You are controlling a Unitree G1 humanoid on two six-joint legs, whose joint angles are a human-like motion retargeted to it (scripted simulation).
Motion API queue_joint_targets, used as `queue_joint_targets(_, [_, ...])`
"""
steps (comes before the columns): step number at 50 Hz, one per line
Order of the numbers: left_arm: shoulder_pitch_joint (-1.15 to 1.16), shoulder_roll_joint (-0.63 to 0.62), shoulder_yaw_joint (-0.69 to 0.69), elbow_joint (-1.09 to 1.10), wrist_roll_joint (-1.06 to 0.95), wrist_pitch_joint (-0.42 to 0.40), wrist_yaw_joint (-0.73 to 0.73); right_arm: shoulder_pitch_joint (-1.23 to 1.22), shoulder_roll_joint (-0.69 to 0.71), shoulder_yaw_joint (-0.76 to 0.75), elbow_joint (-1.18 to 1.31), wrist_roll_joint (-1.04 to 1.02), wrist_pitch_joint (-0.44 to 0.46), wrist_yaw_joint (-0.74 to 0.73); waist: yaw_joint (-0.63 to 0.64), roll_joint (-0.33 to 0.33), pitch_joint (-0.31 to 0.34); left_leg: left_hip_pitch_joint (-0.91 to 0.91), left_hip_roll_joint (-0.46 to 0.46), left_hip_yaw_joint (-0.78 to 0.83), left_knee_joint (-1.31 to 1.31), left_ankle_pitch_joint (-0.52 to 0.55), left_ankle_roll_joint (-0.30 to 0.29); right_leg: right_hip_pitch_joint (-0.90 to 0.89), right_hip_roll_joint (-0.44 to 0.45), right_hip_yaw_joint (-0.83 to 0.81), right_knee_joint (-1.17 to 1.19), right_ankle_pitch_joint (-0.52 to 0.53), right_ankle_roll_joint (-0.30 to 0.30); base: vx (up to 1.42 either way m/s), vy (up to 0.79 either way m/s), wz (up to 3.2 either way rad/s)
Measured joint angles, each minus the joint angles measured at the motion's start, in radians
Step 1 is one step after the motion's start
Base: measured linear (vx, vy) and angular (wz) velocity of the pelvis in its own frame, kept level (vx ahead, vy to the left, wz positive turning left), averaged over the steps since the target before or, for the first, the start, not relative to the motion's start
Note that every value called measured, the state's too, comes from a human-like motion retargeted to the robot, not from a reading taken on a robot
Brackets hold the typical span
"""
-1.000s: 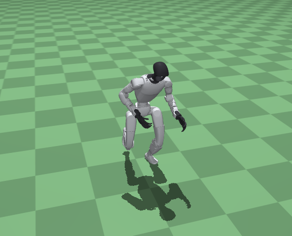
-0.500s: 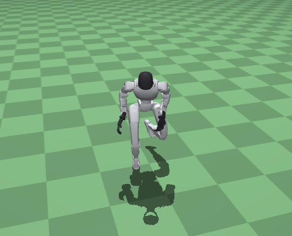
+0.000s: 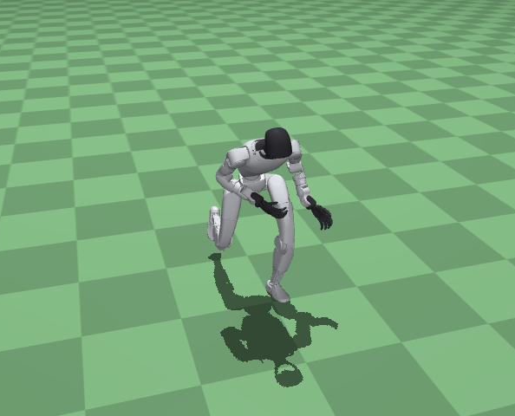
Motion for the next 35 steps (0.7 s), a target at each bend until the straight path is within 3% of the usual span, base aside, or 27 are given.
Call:
queue_joint_targets(3, [-0.248,0.062,-0.144,-0.145,0.152,-0.036,-0.02,0.079,-0.134,-0.139,-0.093,0.12,-0.057,0.021,-0.133,0.11,0.0,0.092,-0.01,-0.052,-0.042,-0.017,-0.061,-0.3,0.179,0.027,0.071,-0.043,-0.007,1.06,0.04,1.1])
queue_joint_targets(5, [-0.32,0.09,-0.238,-0.291,0.188,-0.099,-0.098,0.158,-0.191,-0.192,-0.128,0.227,-0.07,0.061,-0.193,0.174,0.0,0.188,0.007,-0.096,-0.089,-0.019,-0.103,-0.448,0.225,-0.022,-0.053,-0.031,-0.036,1.13,-0.01,0.03])
queue_joint_targets(7, [-0.322,0.089,-0.283,-0.415,0.118,-0.106,-0.263,0.228,-0.208,-0.23,-0.129,0.283,-0.053,0.084,-0.229,0.209,0.0,0.31,0.015,-0.123,-0.15,-0.009,-0.105,-0.508,0.225,-0.098,-0.336,0.02,-0.041,1.19,-0.03,-0.45])
queue_joint_targets(11, [-0.193,0.063,-0.288,-0.592,-0.046,-0.006,-0.578,0.335,-0.176,-0.278,-0.101,0.246,0.002,0.127,-0.326,0.183,0.0,0.585,-0.048,-0.12,-0.19,0.029,-0.113,-0.407,0.197,-0.213,-1.107,0.207,0.072,1.36,-0.08,-0.01])
queue_joint_targets(13, [-0.084,0.051,-0.299,-0.662,-0.027,0.033,-0.644,0.406,-0.158,-0.293,-0.096,0.228,0.017,0.155,-0.393,0.167,0.0,0.739,-0.08,-0.141,-0.157,0.034,-0.138,-0.358,0.163,-0.269,-1.279,0.163,0.124,1.54,-0.16,0.47])
queue_joint_targets(15, [-0.037,0.052,-0.329,-0.694,-0.017,0.063,-0.659,0.438,-0.135,-0.304,-0.069,0.188,0.041,0.176,-0.43,0.177,0.0,0.858,-0.093,-0.181,-0.101,0.039,-0.137,-0.276,0.141,-0.35,-1.406,0.171,0.137,1.47,-0.23,0.26])
queue_joint_targets(18, [-0.039,0.059,-0.383,-0.698,0.065,0.151,-0.722,0.481,-0.12,-0.382,-0.055,0.197,0.074,0.207,-0.42,0.21,0.0,0.955,-0.083,-0.234,0.145,0.114,-0.118,-0.163,0.081,-0.453,-1.271,0.319,0.085,1.46,-0.22,-0.05])
queue_joint_targets(19, [-0.047,0.051,-0.393,-0.68,0.094,0.198,-0.771,0.481,-0.122,-0.399,-0.053,0.193,0.079,0.187,-0.397,0.245,-0.005,0.968,-0.054,-0.252,0.234,0.159,-0.115,-0.155,0.086,-0.451,-1.151,0.311,0.045,1.42,-0.18,-0.6])
queue_joint_targets(20, [-0.056,0.039,-0.399,-0.655,0.12,0.25,-0.827,0.476,-0.126,-0.41,-0.052,0.182,0.082,0.155,-0.371,0.289,-0.012,0.976,-0.014,-0.269,0.323,0.209,-0.113,-0.159,0.1,-0.44,-1.005,0.265,-0.002,1.36,-0.16,-0.83])
queue_joint_targets(22, [-0.07,0.019,-0.396,-0.56,0.171,0.287,-0.806,0.395,-0.159,-0.364,-0.009,0.112,0.073,0.014,-0.353,0.362,-0.014,0.96,0.059,-0.308,0.494,0.21,-0.086,-0.15,0.123,-0.44,-0.727,0.085,-0.051,1.25,-0.13,-0.87])
queue_joint_targets(23, [-0.077,0.024,-0.401,-0.509,0.217,0.26,-0.723,0.34,-0.178,-0.337,0.022,0.082,0.07,-0.049,-0.355,0.375,-0.017,0.933,0.081,-0.316,0.575,0.18,-0.059,-0.146,0.119,-0.44,-0.61,0.026,-0.052,1.09,-0.11,-0.83])
queue_joint_targets(25, [-0.091,0.078,-0.404,-0.43,0.384,0.185,-0.516,0.243,-0.196,-0.306,0.054,0.063,0.055,-0.149,-0.364,0.383,-0.015,0.852,0.101,-0.321,0.672,0.131,0.023,-0.053,0.147,-0.434,-0.607,-0.037,-0.074,0.9,-0.1,-1.0])
queue_joint_targets(27, [-0.071,0.152,-0.391,-0.42,0.457,0.122,-0.328,0.204,-0.182,-0.313,0.013,0.071,0.021,-0.164,-0.33,0.367,-0.019,0.761,0.098,-0.282,0.673,0.048,0.093,-0.01,0.177,-0.376,-0.61,-0.044,-0.08,0.76,-0.05,-1.7])
queue_joint_targets(30, [0.029,0.252,-0.331,-0.46,0.386,0.021,-0.247,0.204,-0.157,-0.32,-0.086,0.116,-0.038,-0.104,-0.263,0.319,-0.021,0.659,0.041,-0.212,0.47,-0.046,0.123,0.06,0.208,-0.251,-0.691,0.021,-0.032,0.68,0.07,-2.17])
queue_joint_targets(32, [0.137,0.32,-0.28,-0.488,0.318,-0.018,-0.27,0.202,-0.15,-0.313,-0.106,0.109,-0.051,-0.07,-0.227,0.277,-0.021,0.648,0.01,-0.18,0.193,-0.019,0.089,0.11,0.228,-0.157,-0.759,0.09,0.007,0.63,0.14,-2.58])
queue_joint_targets(35, [0.324,0.396,-0.208,-0.521,0.267,-0.029,-0.351,0.172,-0.106,-0.264,-0.055,0.045,-0.067,-0.071,-0.135,0.228,-0.024,0.726,0.013,-0.219,-0.338,0.091,-0.014,0.169,0.295,-0.018,-0.797,0.168,0.03,0.63,0.18,-3.59])
